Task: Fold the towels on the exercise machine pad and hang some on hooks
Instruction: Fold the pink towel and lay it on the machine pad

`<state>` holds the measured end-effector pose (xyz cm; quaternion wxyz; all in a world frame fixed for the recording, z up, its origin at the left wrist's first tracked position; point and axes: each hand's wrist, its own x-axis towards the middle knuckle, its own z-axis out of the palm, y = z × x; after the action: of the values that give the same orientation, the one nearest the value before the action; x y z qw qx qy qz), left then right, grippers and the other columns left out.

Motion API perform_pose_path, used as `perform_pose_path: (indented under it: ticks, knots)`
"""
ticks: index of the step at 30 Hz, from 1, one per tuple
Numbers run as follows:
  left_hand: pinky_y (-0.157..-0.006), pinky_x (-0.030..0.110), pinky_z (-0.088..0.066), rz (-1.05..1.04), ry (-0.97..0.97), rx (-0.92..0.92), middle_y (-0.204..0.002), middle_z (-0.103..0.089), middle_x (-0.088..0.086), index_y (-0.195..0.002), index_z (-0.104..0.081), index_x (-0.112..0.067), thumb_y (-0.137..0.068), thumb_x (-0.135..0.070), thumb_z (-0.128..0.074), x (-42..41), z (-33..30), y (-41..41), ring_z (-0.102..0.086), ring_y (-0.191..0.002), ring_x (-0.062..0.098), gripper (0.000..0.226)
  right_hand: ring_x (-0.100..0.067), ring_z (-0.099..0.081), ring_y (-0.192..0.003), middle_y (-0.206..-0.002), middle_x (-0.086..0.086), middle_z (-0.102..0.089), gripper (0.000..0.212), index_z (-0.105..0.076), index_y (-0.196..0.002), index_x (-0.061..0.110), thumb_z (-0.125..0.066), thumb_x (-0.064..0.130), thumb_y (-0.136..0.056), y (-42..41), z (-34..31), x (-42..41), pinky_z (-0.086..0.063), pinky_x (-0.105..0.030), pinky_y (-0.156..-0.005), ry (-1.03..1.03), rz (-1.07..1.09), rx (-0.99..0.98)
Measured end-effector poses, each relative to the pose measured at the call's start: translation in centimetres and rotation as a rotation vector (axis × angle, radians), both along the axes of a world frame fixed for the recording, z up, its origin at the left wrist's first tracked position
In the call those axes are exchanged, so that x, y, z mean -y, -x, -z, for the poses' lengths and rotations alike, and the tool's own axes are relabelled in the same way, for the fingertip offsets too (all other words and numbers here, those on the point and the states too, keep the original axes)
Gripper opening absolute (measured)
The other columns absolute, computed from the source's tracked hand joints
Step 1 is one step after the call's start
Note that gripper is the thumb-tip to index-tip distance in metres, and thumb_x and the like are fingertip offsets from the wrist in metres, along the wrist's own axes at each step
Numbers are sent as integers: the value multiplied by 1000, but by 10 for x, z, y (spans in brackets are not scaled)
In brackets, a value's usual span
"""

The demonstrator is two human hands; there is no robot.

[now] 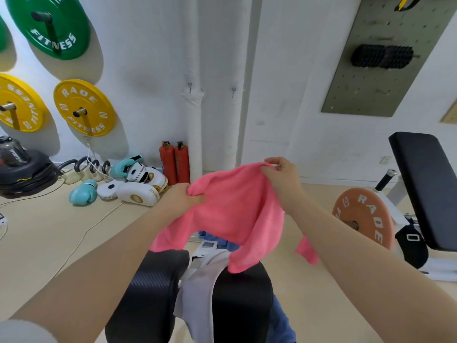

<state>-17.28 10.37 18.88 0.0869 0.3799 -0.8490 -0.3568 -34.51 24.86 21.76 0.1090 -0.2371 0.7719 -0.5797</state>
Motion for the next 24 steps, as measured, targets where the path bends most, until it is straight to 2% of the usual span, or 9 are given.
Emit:
perform_pose_path:
  ticks: [2,5,8,11,14,17,19,21,24]
  knots:
    - [-62,24,-42,-25,-106,-100,-81,-61,-2,-84,-59,-19,-82,-41,-64,-7,-6,5,-56,-76,15,23,-11,-51,-74,-81,0,-52,39,-56,-117,15,-67,9,-79,-5,4,-3,-42,-22,-73,-111,-200,-15]
    - [-74,28,-48,-11,-290,-243,-91,-67,0,-86,-64,-24,-80,-46,-65,-20,-20,16,-60,-82,13,22,-11,-55,-79,-83,4,-53,72,-40,-136,22,-74,10,-74,-16,3,-6,-45,-20,-77,-281,-572,-14]
    - [-87,35,-53,106,-423,-365,-96,-72,7,-91,-70,-18,-77,-43,-68,-35,-32,26,-65,-87,17,29,-14,-58,-99,-103,3,-62,68,-42,-136,19,-71,4,-76,-32,-4,-4,-48,-17,-88,-230,-732,-62]
    - [-74,23,-53,233,-407,-393,-87,-70,2,-95,-68,-16,-84,-28,-66,-47,-38,28,-63,-78,9,17,-18,-64,-96,-106,-11,-69,38,-62,-113,11,-67,-1,-77,-34,-7,-3,-52,-31,-87,-166,-725,-67]
    - [-74,27,-48,243,-191,-315,-86,-67,3,-94,-65,-15,-83,-30,-67,-44,-37,22,-58,-75,9,19,-21,-59,-83,-95,-22,-68,20,-65,-96,2,-64,1,-76,-20,0,-4,-50,-44,-86,-202,-561,-89]
    - [-62,26,-36,205,62,-150,-73,-54,-1,-90,-61,-8,-89,-26,-59,-31,-28,8,-45,-64,9,18,-18,-56,-76,-79,-11,-64,13,-65,-89,2,-59,-1,-78,-5,6,-6,-51,-28,-72,-103,-366,1]
    - [-57,21,-35,151,45,-193,-69,-48,-3,-91,-59,-3,-93,-24,-51,-28,-21,2,-43,-62,9,23,-18,-57,-76,-74,-4,-63,14,-64,-85,10,-59,-1,-79,3,10,-10,-48,-21,-67,-63,-310,72]
    - [-56,13,-39,91,-67,-321,-68,-50,-3,-92,-58,-2,-95,-21,-46,-30,-19,2,-47,-60,4,23,-21,-60,-84,-85,-7,-65,19,-63,-95,12,-60,1,-79,4,15,-13,-50,-25,-76,-102,-354,138]
    - [-51,16,-39,-76,-255,-543,-64,-52,1,-108,-55,-13,-95,-10,-43,-39,-21,9,-49,-54,7,18,-22,-60,-95,-105,-10,-62,46,-52,-123,14,-59,-3,-81,-4,19,-10,-48,-31,-87,-100,-430,277]
